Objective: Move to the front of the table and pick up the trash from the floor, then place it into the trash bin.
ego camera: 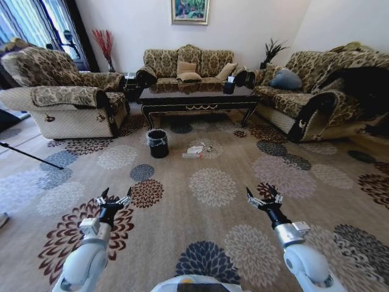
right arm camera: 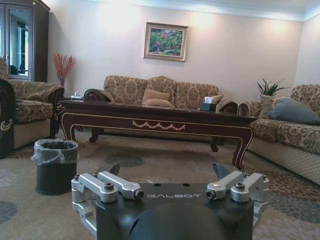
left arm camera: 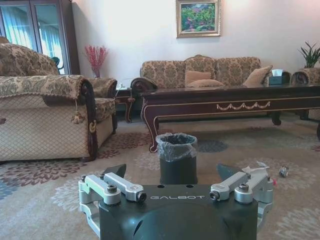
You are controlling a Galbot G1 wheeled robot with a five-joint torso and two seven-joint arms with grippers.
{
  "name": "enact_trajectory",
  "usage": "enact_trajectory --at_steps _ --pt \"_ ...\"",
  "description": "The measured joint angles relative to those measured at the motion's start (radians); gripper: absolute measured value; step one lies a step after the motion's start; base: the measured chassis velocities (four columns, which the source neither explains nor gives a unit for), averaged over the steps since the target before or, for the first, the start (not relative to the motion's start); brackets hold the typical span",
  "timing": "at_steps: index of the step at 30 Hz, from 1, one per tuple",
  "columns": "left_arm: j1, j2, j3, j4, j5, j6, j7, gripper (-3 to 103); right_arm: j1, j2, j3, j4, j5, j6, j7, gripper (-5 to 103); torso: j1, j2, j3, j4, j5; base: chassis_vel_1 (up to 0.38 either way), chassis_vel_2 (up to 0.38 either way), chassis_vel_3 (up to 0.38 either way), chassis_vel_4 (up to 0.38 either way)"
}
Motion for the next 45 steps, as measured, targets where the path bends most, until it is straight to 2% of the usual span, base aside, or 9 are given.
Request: enact_trajectory --at_steps 13,32,45 --pt "-0.004 -0.006 -0.003 0.007 -0.004 -0.001 -0.005 100 -0.011 0.018 0.008 0.013 -0.032 0.006 -0.006 100 -0.014 -0.055 -0.041 0.0000 -0.0001 0.000 0.000 0.000 0.000" --pt "0.000 -0.011 -0.004 -0.002 -0.009 -0.007 -0.021 100 -0.026 0.022 0.012 0.026 -0.048 0.007 -0.002 100 -0.024 -0.123 -0.099 0.0000 -0.0001 0.000 0.000 0.000 0.000" --pt "0.008 -0.007 0.003 -0.021 -0.017 -0.007 -0.021 100 -0.025 0.012 0.005 0.024 -0.045 0.004 -0.018 100 -0.028 -0.178 -0.151 0.0000 0.0000 0.000 0.000 0.000 0.000"
